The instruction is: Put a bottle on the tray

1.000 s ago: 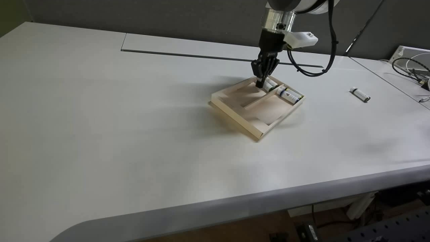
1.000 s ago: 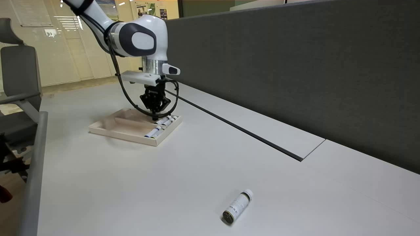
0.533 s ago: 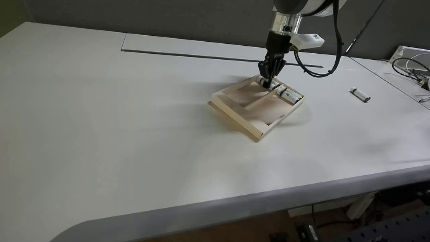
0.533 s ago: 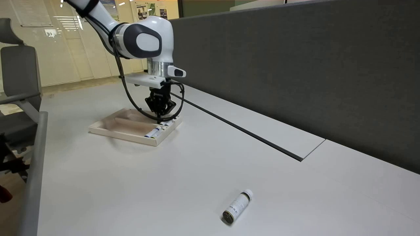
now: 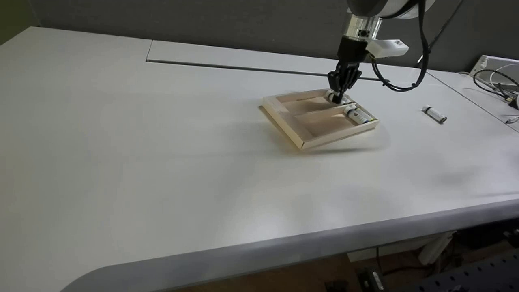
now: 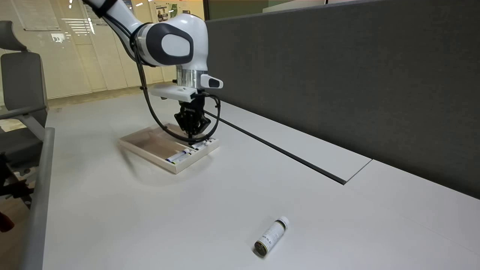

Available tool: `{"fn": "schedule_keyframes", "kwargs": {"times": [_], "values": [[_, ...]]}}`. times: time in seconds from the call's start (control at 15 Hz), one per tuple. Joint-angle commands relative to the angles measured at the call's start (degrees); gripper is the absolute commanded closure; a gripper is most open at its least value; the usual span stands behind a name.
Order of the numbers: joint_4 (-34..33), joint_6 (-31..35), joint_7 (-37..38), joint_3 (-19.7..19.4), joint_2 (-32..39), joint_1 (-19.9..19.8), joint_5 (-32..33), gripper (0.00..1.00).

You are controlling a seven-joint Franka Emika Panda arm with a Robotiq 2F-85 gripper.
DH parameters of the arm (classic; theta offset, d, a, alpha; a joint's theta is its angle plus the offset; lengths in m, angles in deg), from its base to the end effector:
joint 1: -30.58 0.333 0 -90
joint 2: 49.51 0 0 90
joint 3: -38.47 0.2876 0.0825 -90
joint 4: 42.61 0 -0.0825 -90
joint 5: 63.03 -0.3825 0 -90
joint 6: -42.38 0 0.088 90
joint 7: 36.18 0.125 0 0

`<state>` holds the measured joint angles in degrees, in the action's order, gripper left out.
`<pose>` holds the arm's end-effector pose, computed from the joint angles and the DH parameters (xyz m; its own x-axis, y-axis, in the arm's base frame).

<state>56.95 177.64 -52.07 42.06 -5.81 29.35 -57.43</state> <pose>0.6230 0.0228 0.0915 0.9201 0.3674 -0.1361 0.3679 -0.9296 -0.0228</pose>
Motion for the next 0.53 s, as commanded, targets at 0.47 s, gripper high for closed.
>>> {"fn": "schedule_keyframes", "kwargs": {"times": [0.47], "values": [[1.3,-0.5,-0.1,-1.2,-2.8,-3.2,-0.9,1.0]]}}
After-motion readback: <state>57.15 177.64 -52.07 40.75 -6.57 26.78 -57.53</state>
